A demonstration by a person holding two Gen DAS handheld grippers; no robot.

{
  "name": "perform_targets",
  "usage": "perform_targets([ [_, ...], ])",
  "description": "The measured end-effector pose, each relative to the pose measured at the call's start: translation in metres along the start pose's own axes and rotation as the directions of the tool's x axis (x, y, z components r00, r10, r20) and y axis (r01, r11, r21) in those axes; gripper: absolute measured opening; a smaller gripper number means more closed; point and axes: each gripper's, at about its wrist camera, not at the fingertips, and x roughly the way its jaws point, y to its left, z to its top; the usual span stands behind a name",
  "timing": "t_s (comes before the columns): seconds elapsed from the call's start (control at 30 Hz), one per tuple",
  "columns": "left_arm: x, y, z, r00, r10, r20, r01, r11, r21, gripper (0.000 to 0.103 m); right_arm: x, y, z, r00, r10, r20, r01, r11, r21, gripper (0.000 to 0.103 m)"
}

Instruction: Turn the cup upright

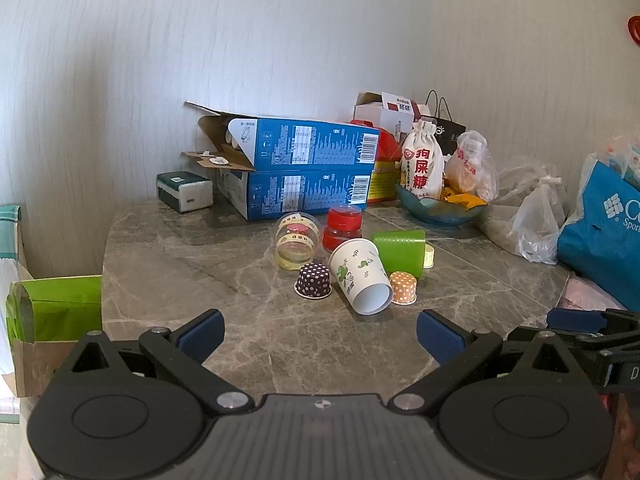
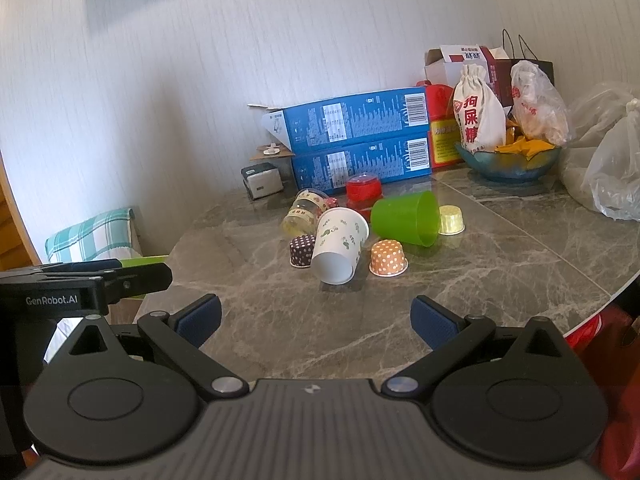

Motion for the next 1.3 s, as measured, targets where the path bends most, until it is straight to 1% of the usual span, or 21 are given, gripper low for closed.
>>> perform_targets([
  [0.23, 0.004, 0.004, -0.001, 1.0, -0.02, -0.001, 0.02, 1.0, -0.021, 0.103, 0.005, -0.002, 0.0, 1.0, 0.003, -0.012, -0.003, 1.0, 0.006, 0.102],
  [0.37, 0.011, 0.001, 0.002, 1.0, 0.009, 0.011, -0.009, 1.0, 0.008, 0.103, 0.009, -0.003, 0.001, 1.0, 0.001, -0.012, 0.0, 1.0, 0.007, 0.102],
  [0.43, 0.017, 0.002, 0.007, 0.999, -0.02, 0.029, 0.019, 0.999, 0.026, 0.103, 0.012, -0.005, 0.003, 1.0, -0.003, -0.008, 0.003, 1.0, 0.005, 0.102],
  [0.5, 0.029, 0.007, 0.018, 0.996, -0.083, 0.019, 0.082, 0.996, 0.038, 0.103, 0.015, -0.007, 0.005, 1.0, -0.003, -0.012, 0.003, 1.0, 0.012, 0.102],
  [0.53, 0.037, 0.007, 0.025, 0.993, -0.118, 0.0, 0.118, 0.991, 0.069, 0.103, 0.016, -0.009, 0.006, 1.0, -0.001, -0.015, 0.001, 1.0, 0.016, 0.102],
  [0.57, 0.046, 0.006, 0.033, 0.991, -0.133, -0.02, 0.135, 0.986, 0.103, 0.103, 0.017, -0.011, 0.008, 1.0, 0.001, -0.016, -0.001, 1.0, 0.02, 0.102],
  [0.63, 0.066, 0.0, 0.05, 0.988, -0.141, -0.066, 0.152, 0.969, 0.193, 0.103, 0.02, -0.017, 0.012, 1.0, 0.0, -0.022, 0.0, 0.999, 0.037, 0.102],
  [0.7, 0.087, -0.007, 0.065, 0.984, -0.141, -0.11, 0.168, 0.944, 0.284, 0.103, 0.024, -0.024, 0.015, 1.0, 0.002, -0.025, 0.0, 0.998, 0.059, 0.102],
  [0.77, 0.108, -0.016, 0.08, 0.976, -0.143, -0.163, 0.194, 0.911, 0.365, 0.103, 0.028, -0.03, 0.017, 0.999, 0.003, -0.032, -0.001, 0.997, 0.079, 0.102],
  [0.87, 0.141, -0.032, 0.102, 0.948, -0.189, -0.254, 0.292, 0.832, 0.471, 0.103, 0.038, -0.041, 0.016, 0.999, -0.002, -0.051, 0.008, 0.993, 0.119, 0.102],
  [0.9, 0.152, -0.038, 0.109, 0.937, -0.21, -0.279, 0.329, 0.8, 0.502, 0.103, 0.042, -0.044, 0.014, 0.998, -0.003, -0.064, 0.011, 0.992, 0.129, 0.102],
  [0.93, 0.163, -0.044, 0.116, 0.92, -0.241, -0.31, 0.377, 0.762, 0.527, 0.103, 0.048, -0.046, 0.012, 0.996, -0.001, -0.092, 0.014, 0.991, 0.135, 0.102],
  [0.97, 0.173, -0.048, 0.122, 0.907, -0.258, -0.333, 0.408, 0.735, 0.541, 0.103, 0.052, -0.048, 0.011, 0.994, -0.01, -0.111, 0.025, 0.99, 0.136, 0.102],
  [1.0, 0.186, -0.056, 0.129, 0.893, -0.267, -0.362, 0.437, 0.703, 0.56, 0.103, 0.055, -0.049, 0.01, 0.992, -0.02, -0.124, 0.037, 0.99, 0.137, 0.102],
  [1.03, 0.195, -0.062, 0.133, 0.88, -0.272, -0.389, 0.464, 0.668, 0.582, 0.103, 0.058, -0.05, 0.009, 0.991, -0.021, -0.135, 0.041, 0.989, 0.141, 0.102],
  [1.07, 0.204, -0.07, 0.136, 0.872, -0.264, -0.413, 0.48, 0.628, 0.612, 0.102, 0.061, -0.052, 0.009, 0.99, -0.012, -0.143, 0.033, 0.988, 0.15, 0.102],
  [1.1, 0.213, -0.079, 0.137, 0.868, -0.248, -0.431, 0.488, 0.591, 0.642, 0.101, 0.062, -0.054, 0.01, 0.989, 0.003, -0.149, 0.021, 0.987, 0.158, 0.102],
  [1.13, 0.221, -0.087, 0.138, 0.86, -0.239, -0.451, 0.503, 0.547, 0.669, 0.097, 0.063, -0.057, 0.01, 0.988, 0.013, -0.154, 0.013, 0.986, 0.166, 0.102],
  [1.17, 0.228, -0.095, 0.138, 0.856, -0.236, -0.46, 0.513, 0.506, 0.694, 0.096, 0.064, -0.059, 0.011, 0.988, 0.013, -0.157, 0.015, 0.985, 0.172, 0.102],
  [1.27, 0.246, -0.111, 0.137, 0.834, -0.223, -0.505, 0.55, 0.396, 0.735, 0.096, 0.069, -0.067, 0.011, 0.983, 0.008, -0.182, 0.024, 0.985, 0.173, 0.102],
  [1.3, 0.252, -0.116, 0.136, 0.826, -0.21, -0.522, 0.562, 0.354, 0.747, 0.096, 0.07, -0.072, 0.011, 0.982, 0.004, -0.19, 0.03, 0.984, 0.175, 0.102],
])
